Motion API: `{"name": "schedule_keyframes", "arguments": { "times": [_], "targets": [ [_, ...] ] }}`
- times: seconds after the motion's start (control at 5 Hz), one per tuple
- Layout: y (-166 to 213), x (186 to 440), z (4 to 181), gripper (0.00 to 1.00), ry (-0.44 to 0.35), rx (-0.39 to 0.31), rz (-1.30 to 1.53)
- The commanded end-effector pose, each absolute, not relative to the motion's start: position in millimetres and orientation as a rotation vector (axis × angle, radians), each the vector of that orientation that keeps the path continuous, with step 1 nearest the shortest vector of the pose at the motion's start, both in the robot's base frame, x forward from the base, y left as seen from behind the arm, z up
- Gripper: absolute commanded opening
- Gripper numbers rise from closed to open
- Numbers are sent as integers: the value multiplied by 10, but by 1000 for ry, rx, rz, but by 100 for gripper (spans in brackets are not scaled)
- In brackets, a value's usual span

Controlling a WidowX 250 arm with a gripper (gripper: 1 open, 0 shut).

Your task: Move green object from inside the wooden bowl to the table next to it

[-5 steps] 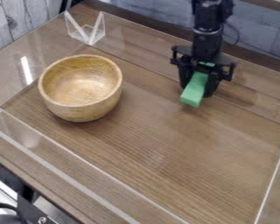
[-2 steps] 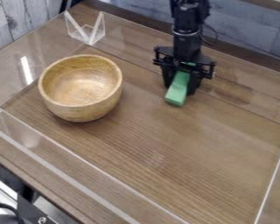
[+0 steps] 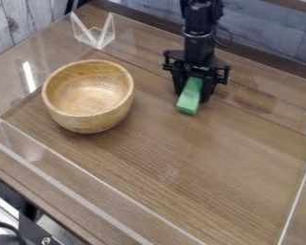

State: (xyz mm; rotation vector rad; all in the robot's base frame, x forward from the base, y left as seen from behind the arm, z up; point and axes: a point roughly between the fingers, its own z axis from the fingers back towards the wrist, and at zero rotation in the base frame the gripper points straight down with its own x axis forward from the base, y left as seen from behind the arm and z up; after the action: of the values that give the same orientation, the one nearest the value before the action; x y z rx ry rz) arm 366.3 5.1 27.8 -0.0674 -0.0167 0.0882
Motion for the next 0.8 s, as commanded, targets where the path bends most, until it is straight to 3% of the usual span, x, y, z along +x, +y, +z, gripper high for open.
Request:
{"name": "schedule_keyframes", "arguments": {
  "times": [0.0, 0.2, 0.6],
  "targets": [
    [-171, 3772, 475, 0, -86, -72, 91],
    [-387, 3768, 445, 0, -88, -77, 85],
    [-191, 3742, 579, 0, -105, -93, 97]
  ]
}}
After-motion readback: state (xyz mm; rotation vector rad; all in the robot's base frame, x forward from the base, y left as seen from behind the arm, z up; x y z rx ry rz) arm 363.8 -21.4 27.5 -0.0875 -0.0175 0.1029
